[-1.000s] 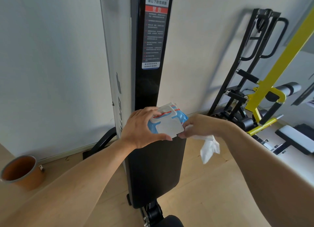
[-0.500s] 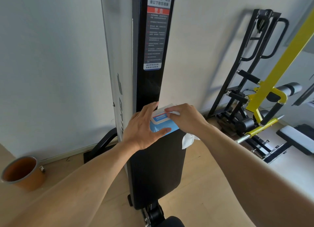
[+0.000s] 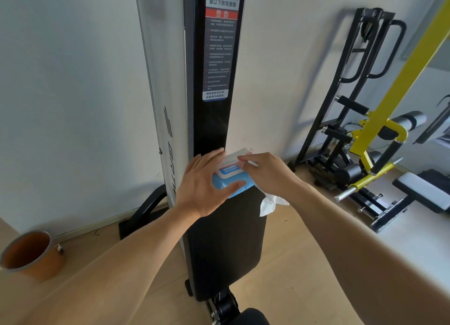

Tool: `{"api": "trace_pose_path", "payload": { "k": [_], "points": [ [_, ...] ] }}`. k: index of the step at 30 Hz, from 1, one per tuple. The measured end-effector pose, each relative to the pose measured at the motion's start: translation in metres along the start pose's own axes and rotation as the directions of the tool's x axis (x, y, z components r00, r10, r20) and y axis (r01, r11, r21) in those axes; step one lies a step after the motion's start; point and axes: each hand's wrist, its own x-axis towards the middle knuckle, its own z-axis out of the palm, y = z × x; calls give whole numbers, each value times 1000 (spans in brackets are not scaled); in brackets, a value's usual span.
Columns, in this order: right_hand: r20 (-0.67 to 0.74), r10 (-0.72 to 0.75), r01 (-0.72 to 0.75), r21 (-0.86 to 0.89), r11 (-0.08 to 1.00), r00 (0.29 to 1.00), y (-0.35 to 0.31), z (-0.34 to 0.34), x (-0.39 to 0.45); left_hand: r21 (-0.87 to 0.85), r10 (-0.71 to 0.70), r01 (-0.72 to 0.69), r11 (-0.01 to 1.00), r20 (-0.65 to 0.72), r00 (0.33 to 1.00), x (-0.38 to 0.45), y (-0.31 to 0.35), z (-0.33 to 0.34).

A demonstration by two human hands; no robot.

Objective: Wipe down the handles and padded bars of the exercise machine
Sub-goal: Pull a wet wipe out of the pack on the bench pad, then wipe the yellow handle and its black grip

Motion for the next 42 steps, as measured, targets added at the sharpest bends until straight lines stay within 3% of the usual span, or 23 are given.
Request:
{"api": "trace_pose_path", "payload": {
  "k": [3,5,7,8,9,11,13,14,19,22,26,29,31,34,37,40,42],
  "points": [
    [-2,139,-126,402,907,990,1,-12,-18,-171,-29,-8,985,-215,976,-8,6,-7],
    [131,169,-212,685,697,977,1,-22,-37,-228,26,-119,966,-375,927,-23,21,-11],
    [222,122,-253,819,516,967,2,-32,-55,-353,62,-236,905,-440,896,-43,46,-11],
    [216,113,-243,837,490,970,3,-35,-63,-435,59,-263,861,-427,902,-52,60,-10],
    [188,117,-221,842,491,975,5,-37,-68,-518,26,-233,823,-375,927,-59,73,-8],
    [124,158,-188,839,510,980,9,-40,-76,-698,-168,49,714,-103,980,-66,97,-4],
    [76,210,-179,826,534,975,17,-41,-82,-765,-286,376,524,258,923,-65,114,2],
    [55,236,-181,812,555,970,21,-41,-85,-763,-276,456,458,365,889,-64,118,8],
    [-19,369,-245,716,653,929,57,-47,-105,-738,-206,590,328,553,807,-60,115,33],
    [26,420,-321,688,650,907,85,-52,-122,-723,-193,612,321,583,789,-58,113,46],
    [223,427,-477,529,702,876,116,-56,-149,-701,-229,622,349,580,782,-55,120,57],
    [153,469,-474,521,710,870,128,-55,-162,-698,-183,573,430,554,812,-53,128,64],
    [55,481,-394,658,642,875,138,-59,-170,-683,-106,536,496,565,818,-54,139,71],
    [26,498,-231,906,355,867,155,-67,-182,-650,-48,480,589,565,824,-63,159,84],
    [4,527,-121,975,188,850,176,-69,-196,-608,-49,495,620,600,798,-83,188,102],
    [26,521,-148,970,195,853,204,-72,-214,-534,-84,575,620,684,725,-102,223,126],
    [79,478,-226,939,260,875,222,-81,-229,-527,-108,666,528,736,668,-112,249,139]
  ]
}}
